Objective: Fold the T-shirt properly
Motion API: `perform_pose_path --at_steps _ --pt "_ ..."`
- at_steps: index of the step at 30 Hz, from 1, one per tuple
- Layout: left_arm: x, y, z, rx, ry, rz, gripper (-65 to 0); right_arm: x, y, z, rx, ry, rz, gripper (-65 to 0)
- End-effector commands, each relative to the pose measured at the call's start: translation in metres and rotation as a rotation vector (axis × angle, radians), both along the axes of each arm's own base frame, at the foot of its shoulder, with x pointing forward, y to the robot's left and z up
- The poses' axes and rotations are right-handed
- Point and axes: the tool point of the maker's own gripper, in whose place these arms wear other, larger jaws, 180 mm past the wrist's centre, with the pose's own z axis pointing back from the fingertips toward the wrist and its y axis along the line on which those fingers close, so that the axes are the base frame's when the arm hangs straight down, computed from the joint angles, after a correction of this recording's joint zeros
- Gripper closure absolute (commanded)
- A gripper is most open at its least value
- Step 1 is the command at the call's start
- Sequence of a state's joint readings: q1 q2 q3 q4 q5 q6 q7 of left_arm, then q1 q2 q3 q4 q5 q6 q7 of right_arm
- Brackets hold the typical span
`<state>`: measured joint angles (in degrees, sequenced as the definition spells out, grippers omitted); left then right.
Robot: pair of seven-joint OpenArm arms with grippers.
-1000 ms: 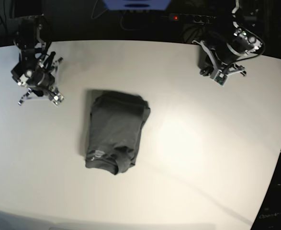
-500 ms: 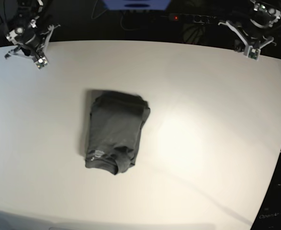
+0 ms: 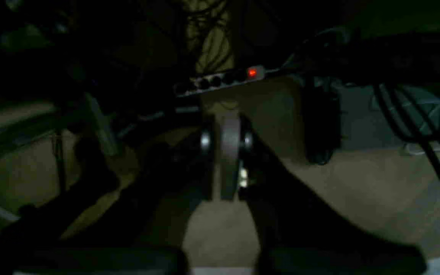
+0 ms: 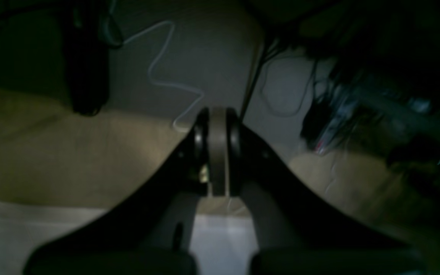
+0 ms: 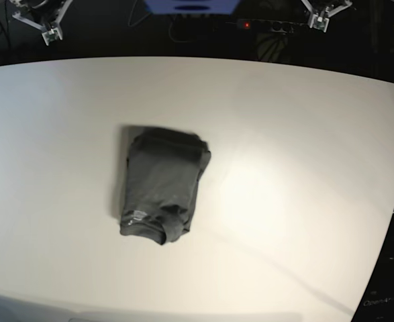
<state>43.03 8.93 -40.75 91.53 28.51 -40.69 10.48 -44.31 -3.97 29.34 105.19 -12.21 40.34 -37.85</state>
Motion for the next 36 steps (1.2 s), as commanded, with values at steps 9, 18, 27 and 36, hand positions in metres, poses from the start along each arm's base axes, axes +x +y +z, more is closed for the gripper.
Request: perform_pose_path --at_steps 9,18,27,36 --pt "-0.042 0.023 -0.026 -0.001 0.080 0.094 -3.1 -0.058 0.020 -0.057 0.160 0.065 -0.130 -0.4" --pt "-0.073 -0.008 -0.081 -0.128 0.171 0.126 -3.1 -0.090 0.040 -0.119 0.334 0.115 -0.270 -0.4" --pt "-0.091 -0.039 -0.126 -0.302 0.226 0.179 -3.1 -0.095 0.079 -0.164 0.537 0.046 -0.458 -0.4" --pt "-0.084 -0.083 -0.138 -0.519 0.258 0.181 -3.1 -0.093 0.102 -0.184 0.488 0.033 -0.415 -0.6"
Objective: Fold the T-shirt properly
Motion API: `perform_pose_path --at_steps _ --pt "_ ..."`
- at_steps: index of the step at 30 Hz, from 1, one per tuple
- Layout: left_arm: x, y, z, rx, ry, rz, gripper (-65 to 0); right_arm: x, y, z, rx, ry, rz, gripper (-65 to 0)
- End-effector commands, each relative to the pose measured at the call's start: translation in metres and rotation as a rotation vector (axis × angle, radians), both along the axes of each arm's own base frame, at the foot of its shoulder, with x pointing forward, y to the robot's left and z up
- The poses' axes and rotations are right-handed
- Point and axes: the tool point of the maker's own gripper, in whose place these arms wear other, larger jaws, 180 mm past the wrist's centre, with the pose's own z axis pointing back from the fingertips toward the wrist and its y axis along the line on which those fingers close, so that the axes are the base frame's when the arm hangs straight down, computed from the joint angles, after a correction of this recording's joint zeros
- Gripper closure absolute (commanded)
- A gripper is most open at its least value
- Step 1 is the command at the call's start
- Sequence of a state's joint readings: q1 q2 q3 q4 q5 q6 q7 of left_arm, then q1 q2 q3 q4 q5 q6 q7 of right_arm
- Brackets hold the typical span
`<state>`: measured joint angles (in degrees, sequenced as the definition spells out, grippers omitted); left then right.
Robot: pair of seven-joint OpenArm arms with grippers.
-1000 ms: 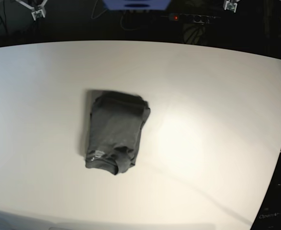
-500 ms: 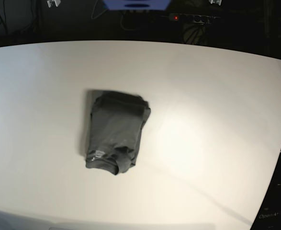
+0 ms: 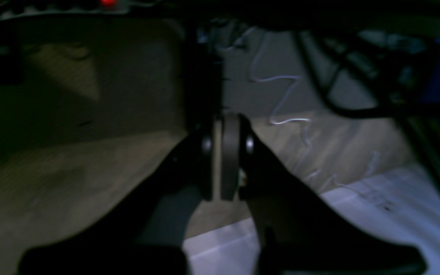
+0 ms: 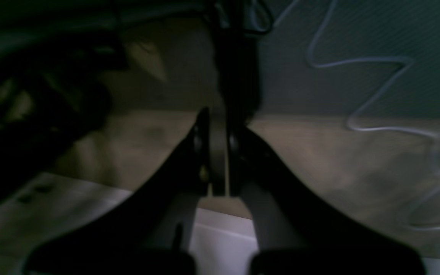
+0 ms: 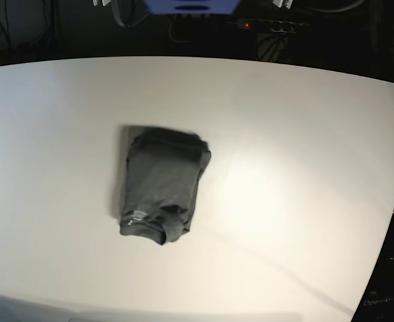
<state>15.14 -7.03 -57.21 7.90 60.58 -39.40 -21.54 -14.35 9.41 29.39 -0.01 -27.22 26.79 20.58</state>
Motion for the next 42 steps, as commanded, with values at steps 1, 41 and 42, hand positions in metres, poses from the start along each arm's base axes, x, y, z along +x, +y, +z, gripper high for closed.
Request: perform_pose_path --at_steps 1,41,42 --pt "-0.005 0.006 -0.001 0.024 0.006 -0.014 -3.1 -0.005 -0.011 0.001 -0.031 0.004 0.021 -0.6" --pt "0.132 0.019 -0.035 0.449 -0.067 -0.062 -3.1 0.122 -0.012 -0.024 -0.276 -0.114 0.077 -0.7" --pt "0.131 0.019 -0.035 0.449 -0.065 -0.064 -3.1 0.118 -0.016 -0.024 -0.298 -0.107 0.079 -0.7"
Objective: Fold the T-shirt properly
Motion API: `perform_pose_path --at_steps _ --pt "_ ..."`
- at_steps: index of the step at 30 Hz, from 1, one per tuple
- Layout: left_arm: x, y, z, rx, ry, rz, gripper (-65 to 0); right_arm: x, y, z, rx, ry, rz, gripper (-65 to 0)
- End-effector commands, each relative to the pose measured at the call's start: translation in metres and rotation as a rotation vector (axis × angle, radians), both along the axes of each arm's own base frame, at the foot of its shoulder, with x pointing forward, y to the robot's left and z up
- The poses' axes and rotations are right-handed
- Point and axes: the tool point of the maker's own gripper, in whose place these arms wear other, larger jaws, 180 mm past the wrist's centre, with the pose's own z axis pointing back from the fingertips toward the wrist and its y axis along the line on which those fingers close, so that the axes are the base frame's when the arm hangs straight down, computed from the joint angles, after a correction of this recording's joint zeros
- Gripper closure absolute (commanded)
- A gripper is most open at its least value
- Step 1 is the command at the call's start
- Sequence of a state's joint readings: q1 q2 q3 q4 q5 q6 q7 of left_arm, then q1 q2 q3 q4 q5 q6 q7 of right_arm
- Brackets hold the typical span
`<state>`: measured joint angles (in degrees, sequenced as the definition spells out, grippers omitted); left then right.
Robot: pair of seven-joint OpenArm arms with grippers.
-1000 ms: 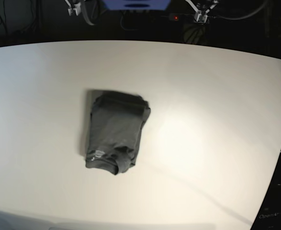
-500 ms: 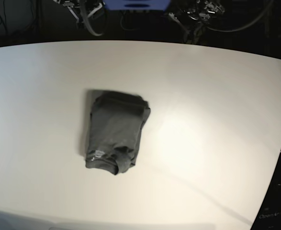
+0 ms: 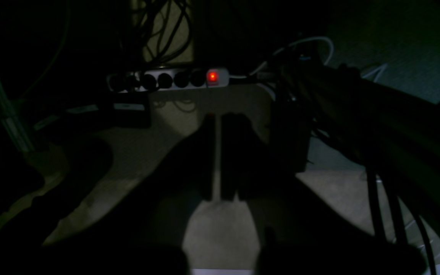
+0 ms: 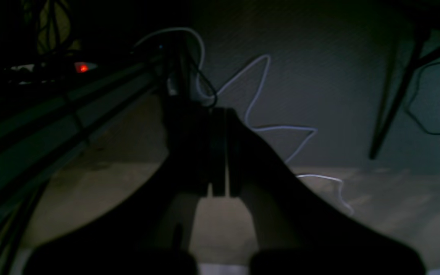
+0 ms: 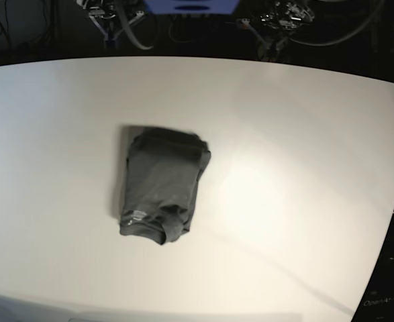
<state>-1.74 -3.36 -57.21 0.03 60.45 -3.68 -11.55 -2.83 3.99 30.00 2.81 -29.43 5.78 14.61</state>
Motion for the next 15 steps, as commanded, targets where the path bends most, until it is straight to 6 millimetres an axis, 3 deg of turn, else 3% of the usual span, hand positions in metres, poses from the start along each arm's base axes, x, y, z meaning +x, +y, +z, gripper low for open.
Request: perform_pose_path --at_steps 1,4,15 --pt "-0.002 -0.002 0.000 -0.001 0.001 -0.005 -3.1 -0.002 -0.014 0.001 -0.048 -0.003 -0.006 -0.7" --pt "-0.002 -0.003 0.000 0.000 0.002 -0.031 -3.2 -0.003 -0.023 0.002 -0.088 0.001 -0.005 -0.9" --pt "-0.001 -0.002 0.000 0.000 0.002 -0.051 -3.2 -0.013 -0.013 0.001 -0.072 0.016 -0.006 -0.9"
